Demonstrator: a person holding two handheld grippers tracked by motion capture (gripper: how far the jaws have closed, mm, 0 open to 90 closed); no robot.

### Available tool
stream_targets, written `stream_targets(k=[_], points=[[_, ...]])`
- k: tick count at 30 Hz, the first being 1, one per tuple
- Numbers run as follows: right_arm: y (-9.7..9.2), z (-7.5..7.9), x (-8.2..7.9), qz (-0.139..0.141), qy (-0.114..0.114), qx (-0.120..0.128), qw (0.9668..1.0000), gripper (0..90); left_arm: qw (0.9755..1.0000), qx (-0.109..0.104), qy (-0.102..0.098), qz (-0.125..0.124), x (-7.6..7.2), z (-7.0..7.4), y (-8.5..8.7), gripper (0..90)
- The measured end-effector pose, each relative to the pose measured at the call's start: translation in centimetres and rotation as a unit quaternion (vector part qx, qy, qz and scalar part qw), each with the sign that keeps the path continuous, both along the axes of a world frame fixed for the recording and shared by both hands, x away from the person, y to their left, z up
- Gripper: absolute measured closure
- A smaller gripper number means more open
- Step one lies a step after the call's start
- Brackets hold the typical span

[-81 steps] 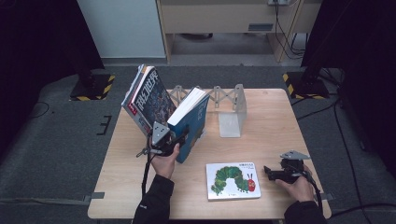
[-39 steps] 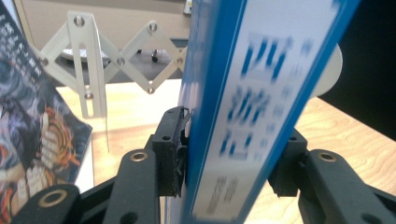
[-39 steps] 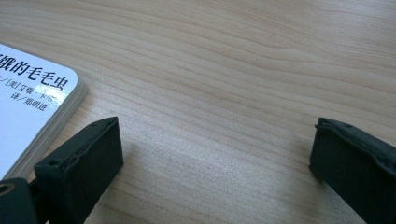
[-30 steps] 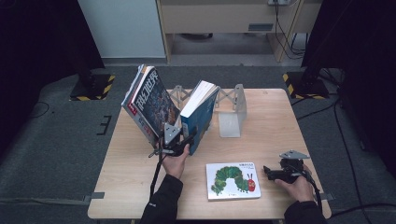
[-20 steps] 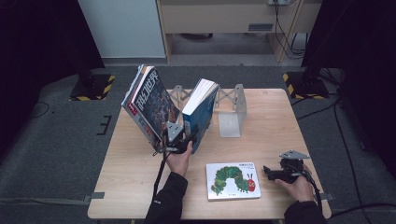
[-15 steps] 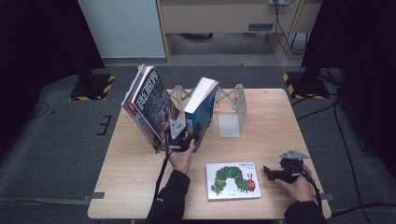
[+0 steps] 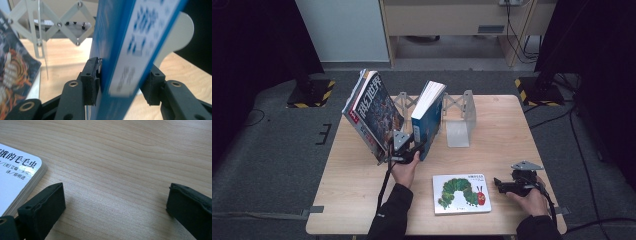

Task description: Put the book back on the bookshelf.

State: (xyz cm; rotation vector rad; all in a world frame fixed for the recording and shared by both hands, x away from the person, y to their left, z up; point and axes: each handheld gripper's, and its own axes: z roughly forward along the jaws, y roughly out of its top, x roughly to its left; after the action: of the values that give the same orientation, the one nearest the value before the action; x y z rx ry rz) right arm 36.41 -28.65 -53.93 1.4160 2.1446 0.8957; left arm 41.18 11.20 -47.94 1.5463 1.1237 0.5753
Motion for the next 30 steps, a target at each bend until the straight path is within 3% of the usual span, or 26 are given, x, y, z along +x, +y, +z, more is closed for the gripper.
stream_targets(k=[6,11,17,24,30], points=[[0.0,0.0,0.0,-0.001,0.001,0.001,1.0000,2.3,0.9999,-0.003,0.010,0.000,-0.1,-0.2,-0.1,54.7],[0.0,0.0,0.0,-0.001,0.001,0.001,1.0000,2.3,1.0000,-0.001,0.003,0.000,0.0,-0.3,-1.2,53.1],[0.0,0.0,0.0,-0.001,0.001,0.001,1.0000,2.3,1.0000,0.004,0.004,-0.002,0.7,-0.3,-2.9,50.3],[0.0,0.0,0.0,-0.001,0.001,0.001,1.0000,2.3,0.9999,0.001,0.014,-0.008,1.7,-0.2,-3.6,47.9],[0.0,0.0,0.0,-0.001,0.001,0.001,1.0000,2.3,0.9996,0.015,0.011,-0.021,2.0,-0.2,-4.0,46.1]])
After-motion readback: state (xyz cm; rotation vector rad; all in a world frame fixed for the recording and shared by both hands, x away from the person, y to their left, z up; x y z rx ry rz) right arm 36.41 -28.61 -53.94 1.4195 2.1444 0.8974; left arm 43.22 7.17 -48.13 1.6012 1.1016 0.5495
